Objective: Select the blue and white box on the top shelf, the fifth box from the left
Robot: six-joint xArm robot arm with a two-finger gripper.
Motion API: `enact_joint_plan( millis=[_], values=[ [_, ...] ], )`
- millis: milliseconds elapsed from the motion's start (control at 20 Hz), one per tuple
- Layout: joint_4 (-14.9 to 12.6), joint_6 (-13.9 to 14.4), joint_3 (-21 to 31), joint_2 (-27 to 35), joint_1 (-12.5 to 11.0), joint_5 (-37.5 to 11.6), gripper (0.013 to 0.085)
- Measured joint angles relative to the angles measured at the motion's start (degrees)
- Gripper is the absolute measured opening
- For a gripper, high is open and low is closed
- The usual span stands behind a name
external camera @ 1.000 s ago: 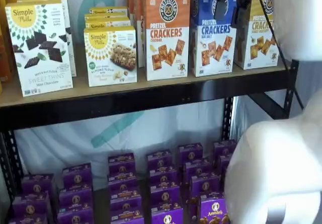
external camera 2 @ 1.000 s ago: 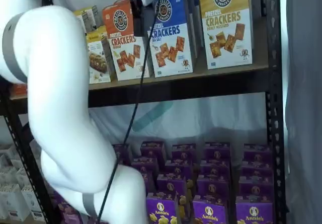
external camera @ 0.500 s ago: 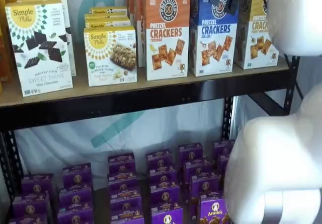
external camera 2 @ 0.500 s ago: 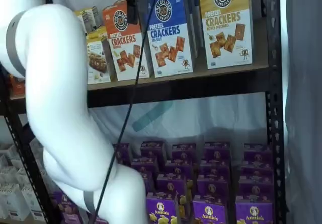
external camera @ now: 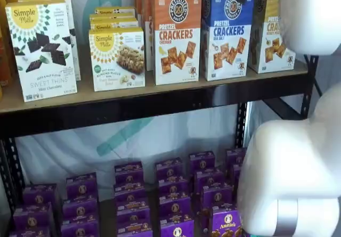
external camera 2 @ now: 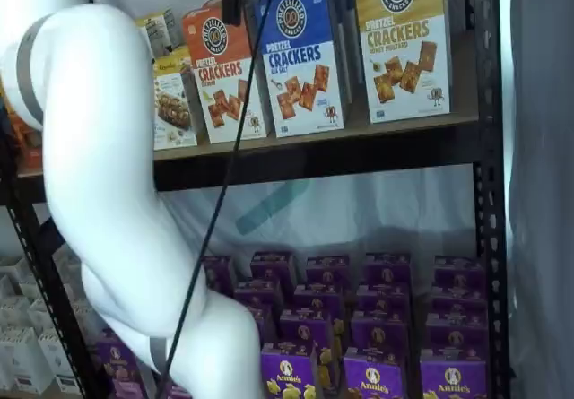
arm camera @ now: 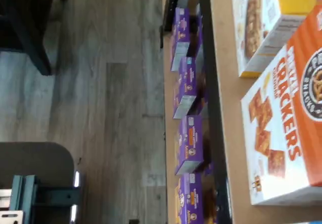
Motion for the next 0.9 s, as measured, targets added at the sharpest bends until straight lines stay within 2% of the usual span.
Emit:
enact_joint_plan(
  millis=[450, 900],
  values=[
    [2.81, -0.34, -2.24, 1.85, -2.06, -1.48, 0.085],
    [3.46, -0.77, -4.71, 4.93, -2.48, -4.68, 0.085]
  ],
)
